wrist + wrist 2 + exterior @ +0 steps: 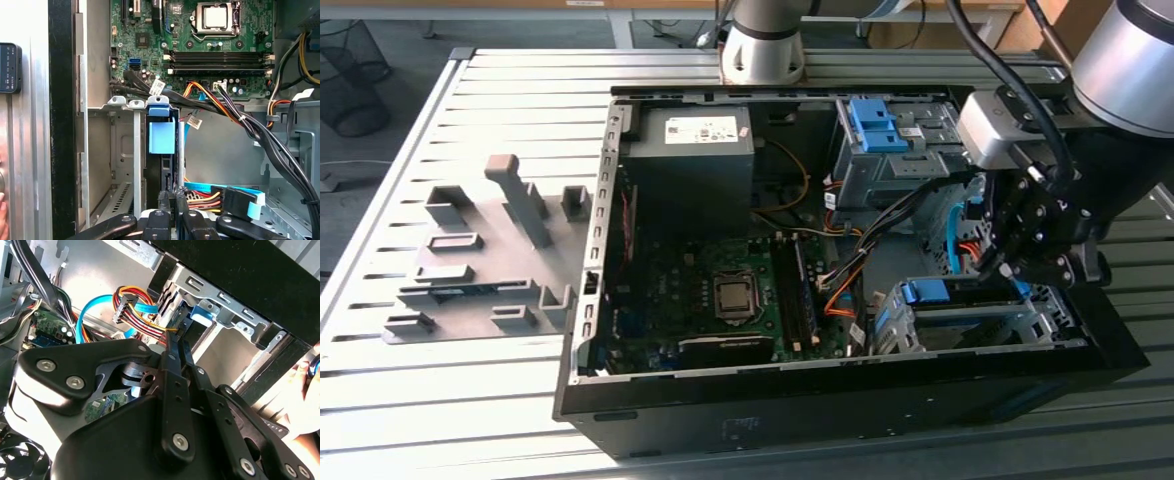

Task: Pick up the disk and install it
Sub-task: 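Insert the first disk wire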

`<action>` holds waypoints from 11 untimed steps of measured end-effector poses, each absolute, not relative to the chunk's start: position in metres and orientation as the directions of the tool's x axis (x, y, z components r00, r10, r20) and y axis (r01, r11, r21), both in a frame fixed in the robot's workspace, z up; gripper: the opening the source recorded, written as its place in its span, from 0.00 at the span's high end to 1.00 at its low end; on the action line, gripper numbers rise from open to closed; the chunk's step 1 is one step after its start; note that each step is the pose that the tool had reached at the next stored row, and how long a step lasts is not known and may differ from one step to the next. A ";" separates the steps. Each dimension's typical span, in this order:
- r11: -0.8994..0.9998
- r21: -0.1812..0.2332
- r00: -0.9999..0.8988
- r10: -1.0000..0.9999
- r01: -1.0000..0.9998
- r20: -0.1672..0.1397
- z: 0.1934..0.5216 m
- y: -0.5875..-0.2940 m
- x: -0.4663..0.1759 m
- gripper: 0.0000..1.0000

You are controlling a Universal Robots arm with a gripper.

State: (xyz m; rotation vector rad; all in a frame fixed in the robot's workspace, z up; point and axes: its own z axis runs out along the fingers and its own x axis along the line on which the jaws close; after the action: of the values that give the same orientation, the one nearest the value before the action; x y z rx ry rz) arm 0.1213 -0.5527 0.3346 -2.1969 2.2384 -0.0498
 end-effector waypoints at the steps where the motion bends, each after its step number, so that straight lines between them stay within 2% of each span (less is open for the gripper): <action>1: 0.019 -0.026 -0.020 -1.000 -0.999 0.019 0.334 -0.553 0.121 0.84; 11: 0.035 -0.023 -0.036 -0.999 -0.999 0.019 0.332 -0.554 0.121 0.84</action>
State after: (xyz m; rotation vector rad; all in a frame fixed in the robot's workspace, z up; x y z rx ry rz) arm 0.1213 -0.5542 0.3316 -2.1799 2.2583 -0.0463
